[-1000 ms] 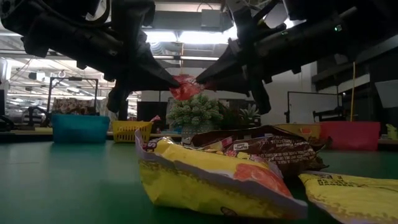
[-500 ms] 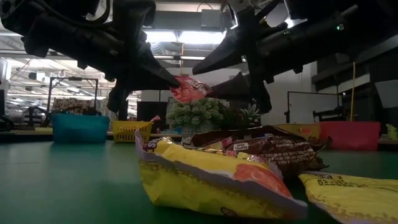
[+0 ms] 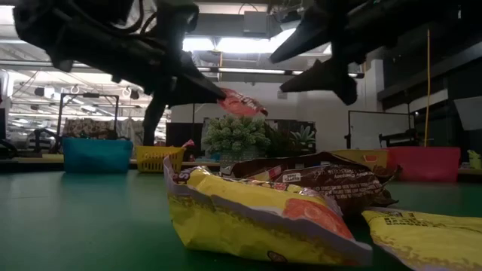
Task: Sort candy
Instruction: Put the red candy into the yellow bin
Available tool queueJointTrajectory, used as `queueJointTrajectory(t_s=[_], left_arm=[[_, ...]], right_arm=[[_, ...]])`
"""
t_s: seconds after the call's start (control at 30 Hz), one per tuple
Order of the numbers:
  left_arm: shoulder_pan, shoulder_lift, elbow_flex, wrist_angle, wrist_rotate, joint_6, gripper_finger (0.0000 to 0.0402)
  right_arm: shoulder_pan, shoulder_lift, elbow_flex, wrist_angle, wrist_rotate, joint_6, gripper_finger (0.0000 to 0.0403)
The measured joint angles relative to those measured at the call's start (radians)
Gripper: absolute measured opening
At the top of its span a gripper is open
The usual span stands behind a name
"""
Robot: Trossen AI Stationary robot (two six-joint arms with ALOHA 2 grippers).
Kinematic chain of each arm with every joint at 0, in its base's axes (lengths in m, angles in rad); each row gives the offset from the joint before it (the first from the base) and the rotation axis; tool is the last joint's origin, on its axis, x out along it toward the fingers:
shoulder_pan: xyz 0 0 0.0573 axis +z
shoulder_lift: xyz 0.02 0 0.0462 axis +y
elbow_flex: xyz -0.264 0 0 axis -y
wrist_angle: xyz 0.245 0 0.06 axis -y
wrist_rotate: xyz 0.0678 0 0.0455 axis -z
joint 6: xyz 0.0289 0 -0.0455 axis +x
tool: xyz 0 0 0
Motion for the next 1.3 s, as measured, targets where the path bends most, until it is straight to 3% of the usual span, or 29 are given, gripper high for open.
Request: queueJointTrajectory(t_s=[0.33,0.57,0.73,0.9,1.07,1.3], left_arm=[[0.225,-0.143,0.0,-0.003,-0.001,0.2,0.0],[0.353,-0.35,0.0,-0.11,-0.078,0.344,0.0],[0.397,-0.449,0.0,-0.269,-0.218,0.415,0.0],[0.428,-0.462,0.0,-0.465,-0.389,0.409,0.0],[0.454,-0.445,0.0,-0.619,-0.372,0.408,0.0],[0.486,-0.404,-0.001,-0.645,-0.372,0.409,0.0]], right_arm=[[0.001,-0.052,0.0,-0.134,-0.374,0.085,0.023],[0.001,-0.048,0.0,-0.183,-0.398,0.086,0.023],[0.001,-0.048,0.0,-0.181,-0.398,0.086,0.023],[0.001,-0.048,0.0,-0.182,-0.398,0.086,0.023],[0.001,-0.048,0.0,-0.181,-0.397,0.086,0.023],[0.001,-0.048,0.0,-0.171,-0.405,0.085,0.023]])
